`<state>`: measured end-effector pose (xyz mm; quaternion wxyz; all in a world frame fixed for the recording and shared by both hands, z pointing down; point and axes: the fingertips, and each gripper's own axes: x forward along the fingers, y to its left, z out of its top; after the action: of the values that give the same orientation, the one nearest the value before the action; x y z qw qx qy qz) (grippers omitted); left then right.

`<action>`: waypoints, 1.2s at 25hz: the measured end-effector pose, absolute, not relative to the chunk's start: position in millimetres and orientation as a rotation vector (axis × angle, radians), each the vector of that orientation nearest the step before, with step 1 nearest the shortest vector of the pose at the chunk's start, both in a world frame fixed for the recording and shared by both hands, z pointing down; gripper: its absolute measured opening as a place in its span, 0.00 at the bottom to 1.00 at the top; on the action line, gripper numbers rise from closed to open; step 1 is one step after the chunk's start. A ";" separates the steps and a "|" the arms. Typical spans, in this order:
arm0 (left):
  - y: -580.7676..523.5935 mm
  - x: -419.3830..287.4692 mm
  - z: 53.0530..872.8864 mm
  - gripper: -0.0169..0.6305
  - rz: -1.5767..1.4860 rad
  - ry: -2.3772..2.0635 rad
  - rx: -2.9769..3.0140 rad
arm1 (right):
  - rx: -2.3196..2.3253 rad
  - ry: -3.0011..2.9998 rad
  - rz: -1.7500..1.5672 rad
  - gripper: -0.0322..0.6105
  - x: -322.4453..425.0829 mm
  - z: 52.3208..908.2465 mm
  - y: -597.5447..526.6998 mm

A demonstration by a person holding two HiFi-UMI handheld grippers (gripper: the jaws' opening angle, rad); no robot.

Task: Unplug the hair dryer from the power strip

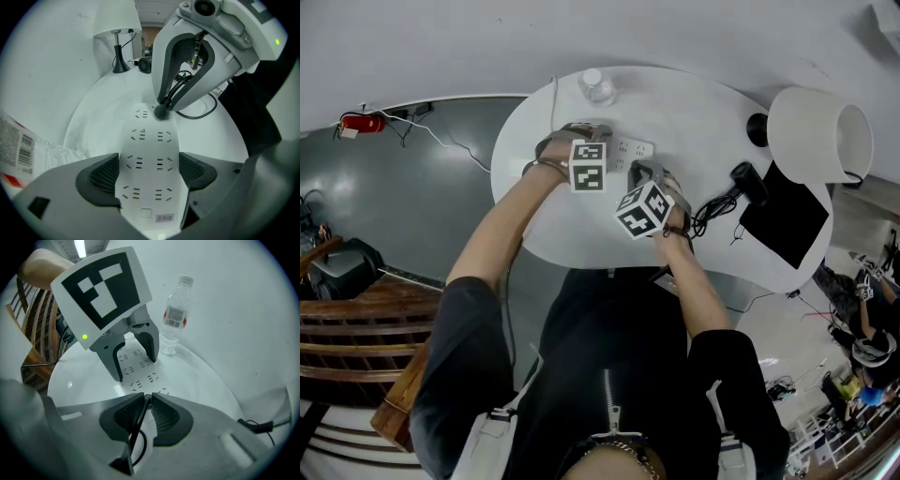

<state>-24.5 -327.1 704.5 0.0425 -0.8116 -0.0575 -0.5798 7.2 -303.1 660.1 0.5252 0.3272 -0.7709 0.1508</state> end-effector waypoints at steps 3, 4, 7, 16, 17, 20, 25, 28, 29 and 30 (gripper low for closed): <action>-327.2 -24.9 705.3 0.61 -1.782 -0.171 -2.483 | 0.783 -1.841 0.362 0.13 7.0 660.0 -302.9; -326.9 -24.9 705.5 0.61 -1.785 -0.172 -2.485 | 0.783 -1.840 0.358 0.13 7.1 660.1 -301.9; -326.8 -24.6 705.7 0.61 -1.783 -0.174 -2.491 | 0.783 -1.840 0.352 0.13 7.3 660.4 -299.7; -327.1 -25.5 706.0 0.62 -1.790 -0.169 -2.491 | 0.777 -1.870 0.450 0.13 8.8 657.1 -305.0; -327.1 -25.1 706.0 0.62 -1.791 -0.168 -2.493 | 0.777 -1.867 0.443 0.12 9.2 657.2 -304.1; -327.9 -24.3 705.8 0.62 -1.794 -0.168 -2.496 | 0.784 -1.867 0.441 0.12 11.6 656.1 -302.4; -327.7 -24.7 705.6 0.62 -1.799 -0.165 -2.491 | 0.787 -1.872 0.446 0.12 13.4 655.1 -300.2; -327.0 -24.2 707.0 0.62 -1.803 -0.162 -2.487 | 0.789 -1.874 0.445 0.12 14.2 655.9 -299.5; -327.0 -23.9 707.0 0.62 -1.802 -0.163 -2.487 | 0.788 -1.874 0.445 0.12 14.4 655.9 -299.4; -326.9 -23.5 706.9 0.62 -1.800 -0.164 -2.488 | 0.788 -1.874 0.444 0.12 14.6 655.8 -299.2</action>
<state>-23.5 -326.9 706.9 0.0332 -0.8086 -0.0534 -0.5849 14.6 -299.2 655.8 0.5060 0.3265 -0.7769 0.1841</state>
